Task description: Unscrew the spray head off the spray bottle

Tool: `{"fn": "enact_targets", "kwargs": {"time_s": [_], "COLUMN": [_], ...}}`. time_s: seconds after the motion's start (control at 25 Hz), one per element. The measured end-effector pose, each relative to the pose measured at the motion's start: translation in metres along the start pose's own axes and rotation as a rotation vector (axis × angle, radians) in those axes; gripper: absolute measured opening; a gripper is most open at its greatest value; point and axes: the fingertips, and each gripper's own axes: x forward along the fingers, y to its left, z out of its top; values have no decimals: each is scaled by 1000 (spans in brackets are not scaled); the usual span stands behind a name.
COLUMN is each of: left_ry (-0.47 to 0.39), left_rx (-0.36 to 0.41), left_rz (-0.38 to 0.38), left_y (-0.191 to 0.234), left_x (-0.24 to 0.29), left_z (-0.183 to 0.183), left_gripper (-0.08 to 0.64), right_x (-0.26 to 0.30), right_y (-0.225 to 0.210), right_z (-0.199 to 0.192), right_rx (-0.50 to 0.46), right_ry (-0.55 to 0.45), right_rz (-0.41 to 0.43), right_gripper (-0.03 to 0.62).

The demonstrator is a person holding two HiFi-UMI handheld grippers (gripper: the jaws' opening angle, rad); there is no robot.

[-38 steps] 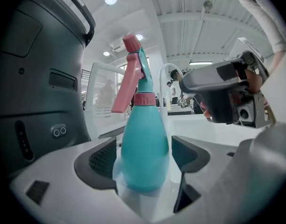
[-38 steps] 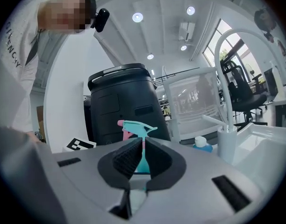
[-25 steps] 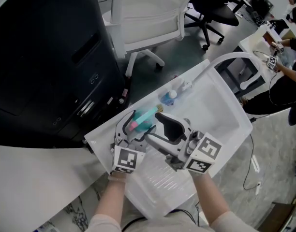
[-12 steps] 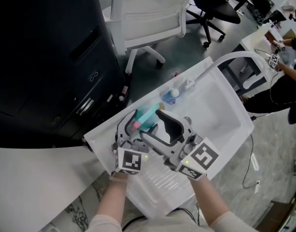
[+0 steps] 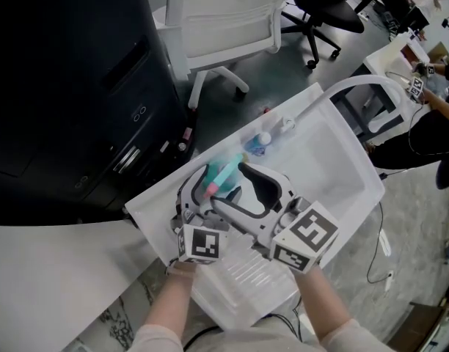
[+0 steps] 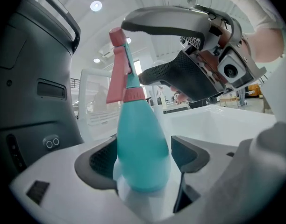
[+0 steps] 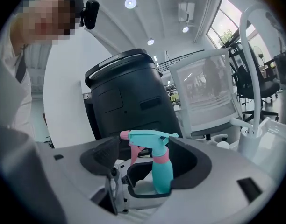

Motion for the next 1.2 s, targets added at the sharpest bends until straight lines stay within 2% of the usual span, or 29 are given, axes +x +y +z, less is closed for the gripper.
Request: {"fn": "enact_targets", "kwargs": {"time_s": [0.08,0.16,0.24,0.4,0.48,0.56,0.72,0.8,0.88,1.0,1.2], "left_ry": [-10,2,45,129,127,111,61,67,90,112,116], "left_rx": [-32,-33,23,151,169,163,92,61,69,113,143], "left_rz": [-46,-72,-70,-16,-12,-16,-33,-58,-92,-128,-110], "left_y": [-3,-5,-6,-11,-16,-18,-5,2,2,-4,-3], "left_x": [-2,-4,-4,-3,-5,-7,-11,-6,0,7,9], "left_z": [1,-1,-6,-11,-10,-9,0,2,0,-1,2], "left_gripper": [353,356,356,356,356,356,356,364,368,370,370], "right_x": [1,3,7,12,13,12,10,9,9,9,6], "right_y": [3,3,1,-4,-8,-12,-11,-9,-7,-2,0], "right_z": [-4,-9,-13,-15,-16,-16,-17,-17,-19,-19,-17], "right_rx": [-7,-9,-14,-47,-68,-91,-132,-164,-191,-171,-208], "right_ry": [10,16,23,30,38,49,55,52,51,46,13], "right_rz": [0,-12,-35,-96,-126,-133,-87,-61,-32,13,29], "right_gripper": [345,345,349,359,359,320,295,289,287,287,290]}}
